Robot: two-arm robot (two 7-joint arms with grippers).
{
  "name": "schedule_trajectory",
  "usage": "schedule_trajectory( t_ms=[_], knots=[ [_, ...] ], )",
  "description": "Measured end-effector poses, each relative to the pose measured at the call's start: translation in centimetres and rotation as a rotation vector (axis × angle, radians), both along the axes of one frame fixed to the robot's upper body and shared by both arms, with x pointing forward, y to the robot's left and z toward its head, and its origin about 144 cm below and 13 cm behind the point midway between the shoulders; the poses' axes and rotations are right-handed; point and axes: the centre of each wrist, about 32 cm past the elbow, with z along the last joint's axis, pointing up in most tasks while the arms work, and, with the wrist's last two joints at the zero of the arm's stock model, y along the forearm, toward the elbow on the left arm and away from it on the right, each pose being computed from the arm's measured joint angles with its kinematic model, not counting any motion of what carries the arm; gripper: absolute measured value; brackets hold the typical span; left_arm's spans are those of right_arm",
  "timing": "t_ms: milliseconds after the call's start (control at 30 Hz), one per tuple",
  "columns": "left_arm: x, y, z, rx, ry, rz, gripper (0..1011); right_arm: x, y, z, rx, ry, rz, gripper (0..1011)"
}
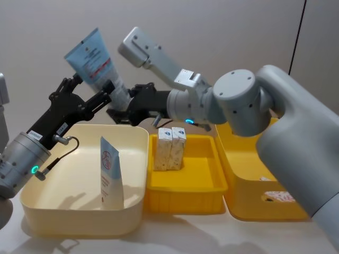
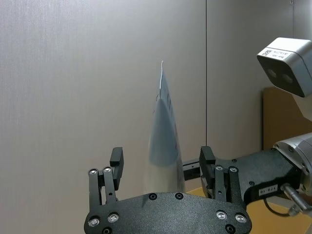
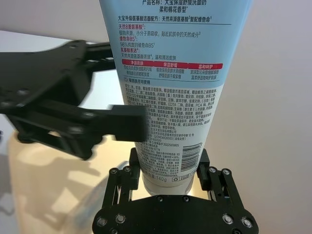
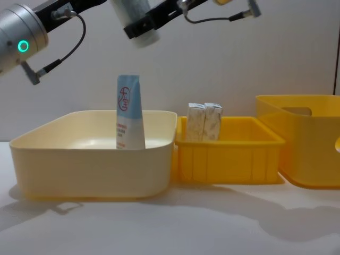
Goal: Bimanual collaborative sorting of washing and personal care products
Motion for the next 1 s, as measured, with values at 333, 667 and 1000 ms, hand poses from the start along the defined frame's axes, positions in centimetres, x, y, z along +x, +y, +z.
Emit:
schedule_trajectory(
  t_ms=[333,667,1000],
  knots=[
    [0.0,0.0,0.0,0.0,-0.001,0.0,1001,0.2,-2.5,1.1,0.003,-0.025,-0.116,667],
    [0.0,0.0,0.0,0.0,-0.001,0.0,1001,0.1,-5.6,2.0,-0.002,-0.026,-0.258,667],
    [0.0,0.0,0.0,0.0,-0.001,0.0,1001,-0.2,-9.1,3.0,-0.034,0.018,-0.402,667]
  ],
)
